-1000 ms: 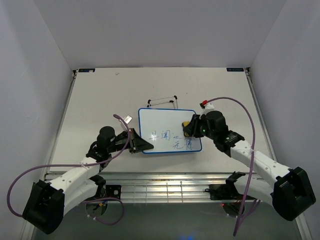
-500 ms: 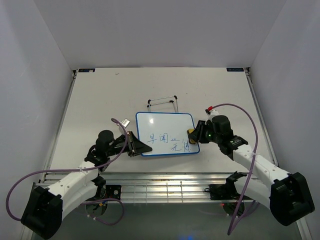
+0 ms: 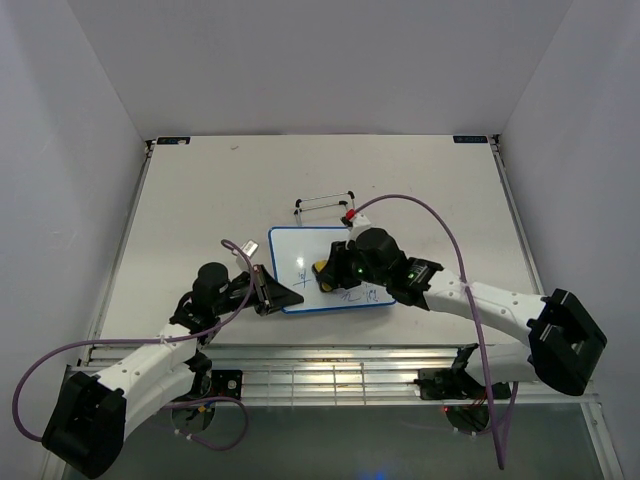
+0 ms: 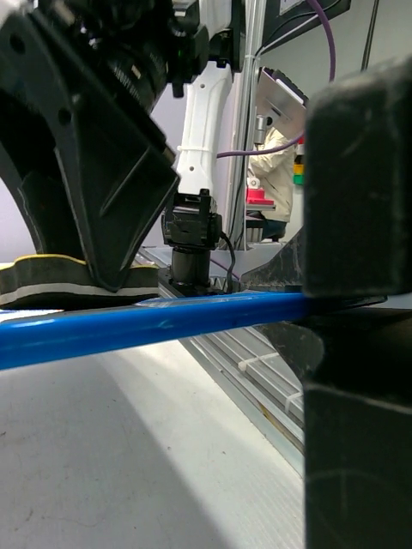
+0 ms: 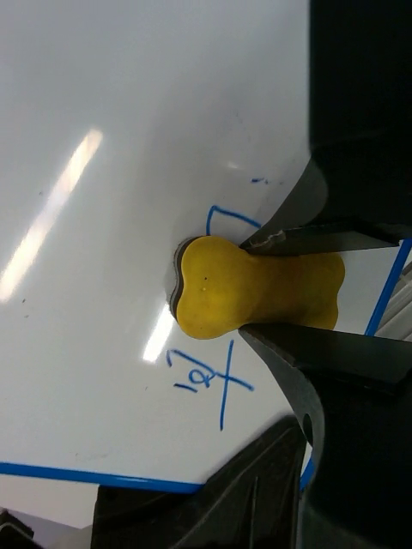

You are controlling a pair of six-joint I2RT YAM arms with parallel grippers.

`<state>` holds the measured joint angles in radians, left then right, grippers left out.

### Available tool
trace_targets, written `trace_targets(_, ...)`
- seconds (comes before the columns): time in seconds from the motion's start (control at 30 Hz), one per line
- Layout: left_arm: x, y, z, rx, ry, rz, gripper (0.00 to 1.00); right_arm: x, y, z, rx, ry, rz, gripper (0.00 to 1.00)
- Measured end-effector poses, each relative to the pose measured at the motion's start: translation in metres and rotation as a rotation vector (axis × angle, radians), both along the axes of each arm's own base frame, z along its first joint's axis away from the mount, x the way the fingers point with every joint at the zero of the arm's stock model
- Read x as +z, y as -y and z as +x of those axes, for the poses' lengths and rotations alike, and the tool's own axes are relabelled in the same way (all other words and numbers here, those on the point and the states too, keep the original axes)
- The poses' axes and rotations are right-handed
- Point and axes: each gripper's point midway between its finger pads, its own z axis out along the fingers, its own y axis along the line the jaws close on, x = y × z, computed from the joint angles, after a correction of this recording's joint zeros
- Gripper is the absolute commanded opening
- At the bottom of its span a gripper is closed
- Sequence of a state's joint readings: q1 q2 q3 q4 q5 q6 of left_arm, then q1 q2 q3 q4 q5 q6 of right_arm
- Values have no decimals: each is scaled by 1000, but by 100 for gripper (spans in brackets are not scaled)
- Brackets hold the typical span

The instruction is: Erase the whiteboard

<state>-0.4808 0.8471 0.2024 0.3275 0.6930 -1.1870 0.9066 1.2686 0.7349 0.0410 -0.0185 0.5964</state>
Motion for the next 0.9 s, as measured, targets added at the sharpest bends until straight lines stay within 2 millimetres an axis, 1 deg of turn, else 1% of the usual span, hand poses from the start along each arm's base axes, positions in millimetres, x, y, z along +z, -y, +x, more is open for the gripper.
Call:
trace_targets(0.07, 2, 0, 0, -2, 12, -4, 0, 9, -11, 1, 6, 16, 1, 25)
trace_targets(0.13, 4, 1, 1, -3, 29, -8, 0, 14, -15, 4, -4, 31, 0, 25)
trace_targets(0.23, 6, 1, 2, -5, 47, -8, 0, 15, -9, 9, -33, 39, -14, 25)
trace_targets(0.3, 7, 1, 1, -14, 58, -9, 0, 13, 2, 16, -65, 42, -22, 25)
trace_targets(0.33, 8, 2, 1, -21, 68, -9, 0, 11, 13, 21, -95, 47, -27, 25)
trace_targets(0.4, 9, 2, -1, -37, 86, -7, 0, 2, 42, 34, -175, 53, -55, 25)
trace_targets(0.47, 11, 3, -2, -51, 103, -6, 0, -10, 77, 43, -273, 59, -112, 26)
trace_targets(0.53, 12, 3, -3, -61, 118, -4, 0, -17, 100, 45, -330, 71, -154, 27)
trace_targets(0.6, 13, 4, -4, -69, 129, -5, 0, -17, 111, 44, -358, 86, -177, 27)
trace_targets(0.77, 18, 8, -6, -85, 153, -14, 0, -7, 115, 39, -370, 122, -133, 26)
trace_targets(0.83, 17, 11, -7, -91, 152, -9, 0, -6, 108, 33, -352, 126, -110, 26)
trace_targets(0.9, 15, 17, -8, -100, 153, 3, 0, -5, 94, 24, -314, 130, -90, 26)
